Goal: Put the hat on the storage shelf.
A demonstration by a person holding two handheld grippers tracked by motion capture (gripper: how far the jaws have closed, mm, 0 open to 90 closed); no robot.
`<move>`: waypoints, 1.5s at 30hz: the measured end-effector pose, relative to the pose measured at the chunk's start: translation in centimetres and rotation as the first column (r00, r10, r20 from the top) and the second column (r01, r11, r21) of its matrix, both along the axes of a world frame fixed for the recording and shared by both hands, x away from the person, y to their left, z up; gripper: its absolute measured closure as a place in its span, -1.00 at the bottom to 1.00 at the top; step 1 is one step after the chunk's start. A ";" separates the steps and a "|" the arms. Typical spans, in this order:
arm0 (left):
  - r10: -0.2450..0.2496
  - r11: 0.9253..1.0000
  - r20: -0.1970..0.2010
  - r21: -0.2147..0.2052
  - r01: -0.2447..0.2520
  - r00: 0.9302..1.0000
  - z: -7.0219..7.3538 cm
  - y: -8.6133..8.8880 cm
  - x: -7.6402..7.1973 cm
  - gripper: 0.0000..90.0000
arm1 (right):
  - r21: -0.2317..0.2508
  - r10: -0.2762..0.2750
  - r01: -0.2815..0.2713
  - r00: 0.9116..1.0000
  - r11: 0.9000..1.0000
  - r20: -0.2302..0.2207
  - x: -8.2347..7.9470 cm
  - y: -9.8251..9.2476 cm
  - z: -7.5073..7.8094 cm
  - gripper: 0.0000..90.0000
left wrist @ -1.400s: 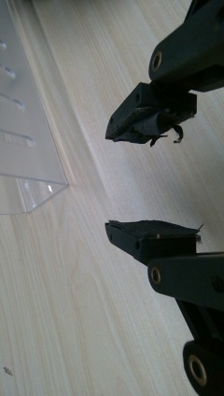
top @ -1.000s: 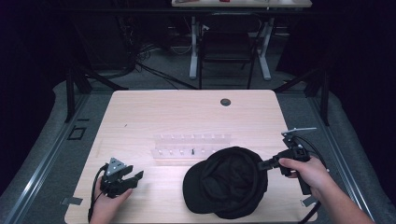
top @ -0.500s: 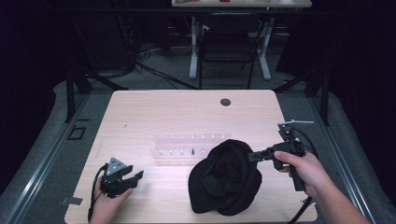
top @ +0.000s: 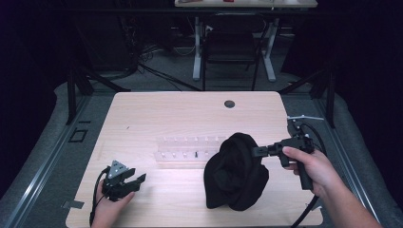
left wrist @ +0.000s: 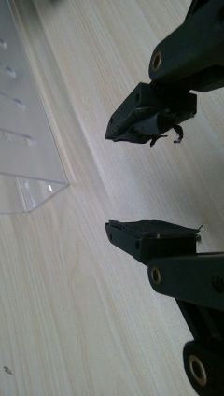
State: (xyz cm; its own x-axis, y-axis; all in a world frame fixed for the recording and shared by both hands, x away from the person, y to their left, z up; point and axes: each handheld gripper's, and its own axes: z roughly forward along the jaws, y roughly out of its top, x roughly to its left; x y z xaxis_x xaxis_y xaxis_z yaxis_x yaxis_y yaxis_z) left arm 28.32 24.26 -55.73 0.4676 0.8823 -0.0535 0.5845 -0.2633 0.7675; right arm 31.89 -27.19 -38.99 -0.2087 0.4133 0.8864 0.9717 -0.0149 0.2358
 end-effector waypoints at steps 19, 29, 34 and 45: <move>0.000 1.000 0.001 -0.004 0.000 1.000 0.0 -0.1 0.0 0.08 | 0.055 -0.057 0.051 0.991 0.997 0.120 0.4 -1.3 4.0 0.97; -0.001 1.000 0.002 -0.008 0.001 1.000 0.0 -0.1 0.0 0.06 | 0.065 -0.073 0.063 0.985 0.996 0.157 1.2 -0.6 5.7 0.97; -0.001 1.000 0.003 -0.010 0.001 1.000 0.0 -0.1 0.1 0.05 | 0.065 -0.078 0.068 0.982 0.996 0.171 1.7 -0.5 6.3 0.97; -0.007 1.000 0.004 -0.012 0.007 1.000 0.0 -0.1 0.1 0.04 | 0.064 -0.099 0.088 0.975 0.994 0.197 3.2 0.5 7.5 0.97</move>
State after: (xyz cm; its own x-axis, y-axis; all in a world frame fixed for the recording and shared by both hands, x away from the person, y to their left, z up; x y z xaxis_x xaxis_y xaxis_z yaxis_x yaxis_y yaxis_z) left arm 28.43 24.17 -55.70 0.4742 0.8782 -0.0622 0.5798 -0.2583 0.7727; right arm 35.12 -26.70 -31.49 -0.3466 0.3915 0.8524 0.8988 -0.1216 0.4213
